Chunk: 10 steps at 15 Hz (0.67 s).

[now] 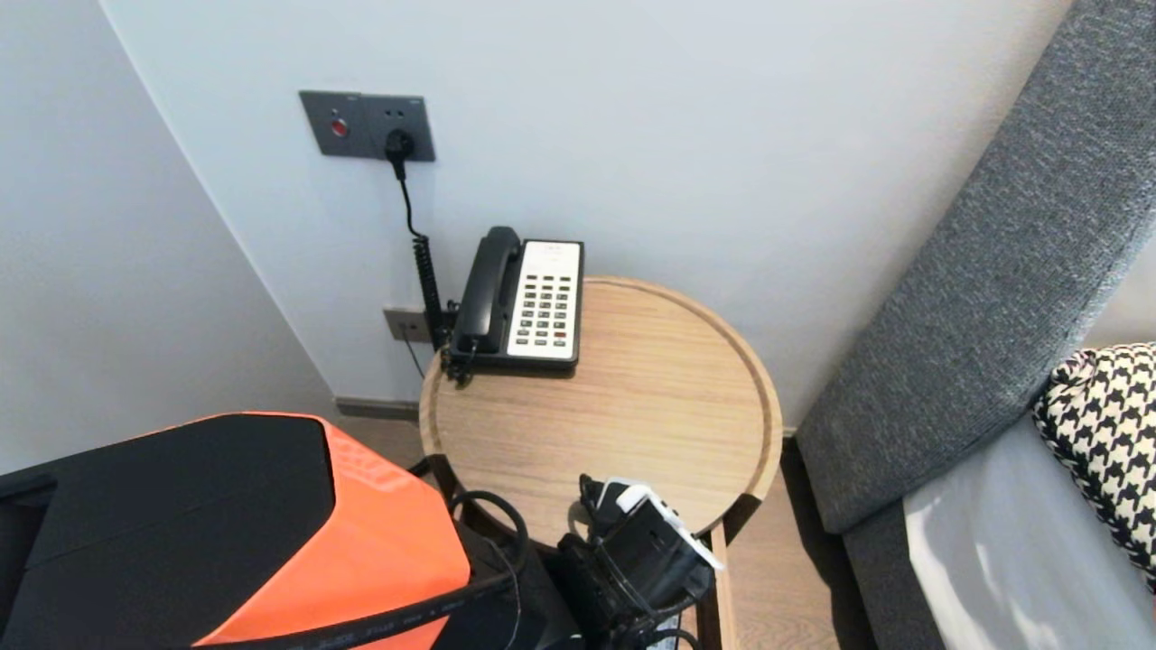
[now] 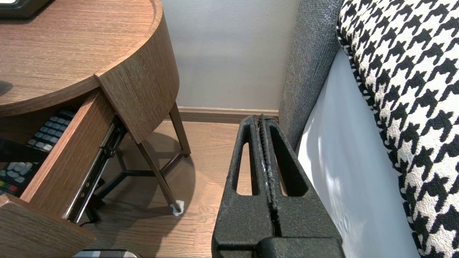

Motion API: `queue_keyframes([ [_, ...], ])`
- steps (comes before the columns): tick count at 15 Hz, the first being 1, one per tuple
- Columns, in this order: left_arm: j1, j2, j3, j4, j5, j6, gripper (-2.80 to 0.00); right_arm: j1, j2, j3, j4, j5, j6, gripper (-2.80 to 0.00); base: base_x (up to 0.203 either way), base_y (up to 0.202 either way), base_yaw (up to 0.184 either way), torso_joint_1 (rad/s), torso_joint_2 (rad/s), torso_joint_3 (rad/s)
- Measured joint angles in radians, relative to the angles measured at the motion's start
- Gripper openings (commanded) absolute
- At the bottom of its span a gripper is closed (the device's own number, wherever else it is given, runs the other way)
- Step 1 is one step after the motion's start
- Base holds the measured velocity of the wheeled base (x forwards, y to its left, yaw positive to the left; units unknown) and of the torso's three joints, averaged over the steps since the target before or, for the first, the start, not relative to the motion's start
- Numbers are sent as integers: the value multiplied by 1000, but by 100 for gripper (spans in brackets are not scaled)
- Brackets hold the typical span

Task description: Put the remote controls on the table in the drawer one by one

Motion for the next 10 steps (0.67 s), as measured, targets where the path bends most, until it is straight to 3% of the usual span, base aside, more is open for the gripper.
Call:
queue_keyframes([
  [10, -14, -44, 31, 2, 8, 4, 0, 0, 0, 0, 0, 0, 0, -280, 0, 0, 0, 0, 0, 0],
])
